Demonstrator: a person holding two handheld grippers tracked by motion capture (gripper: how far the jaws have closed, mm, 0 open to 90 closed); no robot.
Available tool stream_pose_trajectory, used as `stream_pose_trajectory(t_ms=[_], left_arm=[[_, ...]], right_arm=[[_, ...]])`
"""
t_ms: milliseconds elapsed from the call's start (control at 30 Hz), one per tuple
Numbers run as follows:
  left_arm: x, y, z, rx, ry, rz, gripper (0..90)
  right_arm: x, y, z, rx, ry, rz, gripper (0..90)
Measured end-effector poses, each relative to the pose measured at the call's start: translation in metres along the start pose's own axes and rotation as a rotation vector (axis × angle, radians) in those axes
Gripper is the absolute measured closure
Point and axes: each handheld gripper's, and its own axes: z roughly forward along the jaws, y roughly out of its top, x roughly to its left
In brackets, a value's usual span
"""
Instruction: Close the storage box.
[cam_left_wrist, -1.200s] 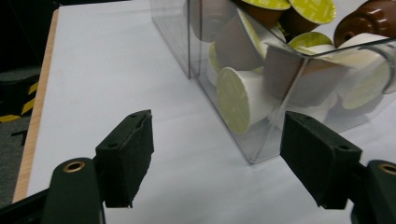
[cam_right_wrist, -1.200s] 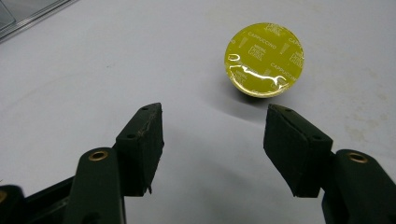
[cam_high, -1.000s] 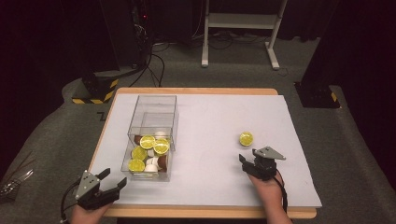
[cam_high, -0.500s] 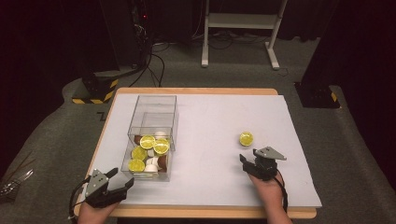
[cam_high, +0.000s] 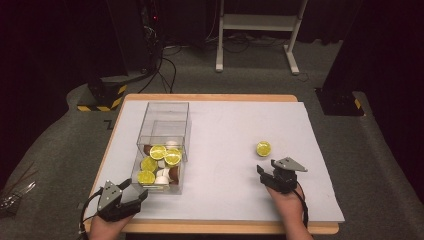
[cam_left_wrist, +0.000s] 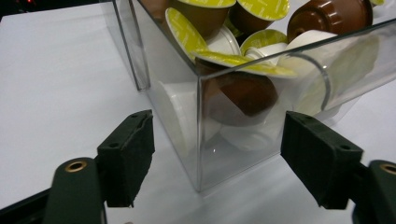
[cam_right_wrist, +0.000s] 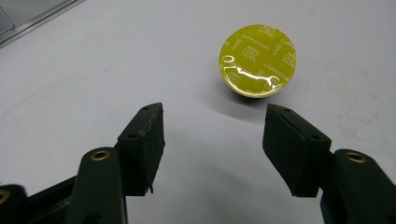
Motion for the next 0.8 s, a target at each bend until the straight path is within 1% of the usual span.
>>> stream_pose_trajectory(t_ms=[67,100,133,267,300,333,400,467,600,700,800], left_arm=[[-0.0017,-0.001,0.0012,-0.001,-0.001,0.004,28.8],[-0.0016,-0.0013,0.0013,0.008,-0.001,0.018,28.9],[-0.0027,-0.0018,0.002,0.001,-0.001,0.008,29.3],[-0.0053,-0.0033,0.0036,0.0,0.003,0.018,29.4],[-0.0068,-0.0038,0.0048,-0.014,0.007,0.005,29.4],[-0.0071,-0.0037,0.0051,-0.015,0.009,0.008,29.1],[-0.0068,-0.0033,0.0046,-0.005,0.006,0.033,28.3],[-0.0088,-0.0039,0.0054,-0.023,0.011,0.024,28.3],[-0.0091,-0.004,0.0052,-0.027,0.013,0.022,28.4],[-0.0095,-0.0037,0.005,-0.024,0.017,0.035,28.2],[-0.0107,-0.003,0.0056,-0.035,0.025,0.031,28.0]], right_arm=[[-0.0003,-0.0001,-0.0001,0.0,0.0,0.0,38.9],[-0.0003,-0.0001,-0.0001,0.001,0.0,0.0,38.9],[-0.0002,-0.0002,-0.0001,0.002,-0.001,0.002,38.9],[-0.0004,-0.0002,-0.0003,0.002,0.0,0.002,38.9],[-0.0009,-0.0001,-0.0002,0.0,0.001,-0.002,38.9],[-0.0009,-0.0001,-0.0002,0.0,0.0,-0.002,38.9],[-0.001,-0.0001,-0.0004,0.0,0.0,-0.001,38.9],[-0.001,-0.0001,-0.0004,0.0,0.001,-0.001,38.9],[-0.0001,-0.0003,0.0001,0.003,0.0,0.003,38.9],[0.0001,-0.0003,0.0008,0.003,0.002,-0.003,39.0],[0.0002,-0.0004,0.0009,0.004,0.001,0.002,39.1]])
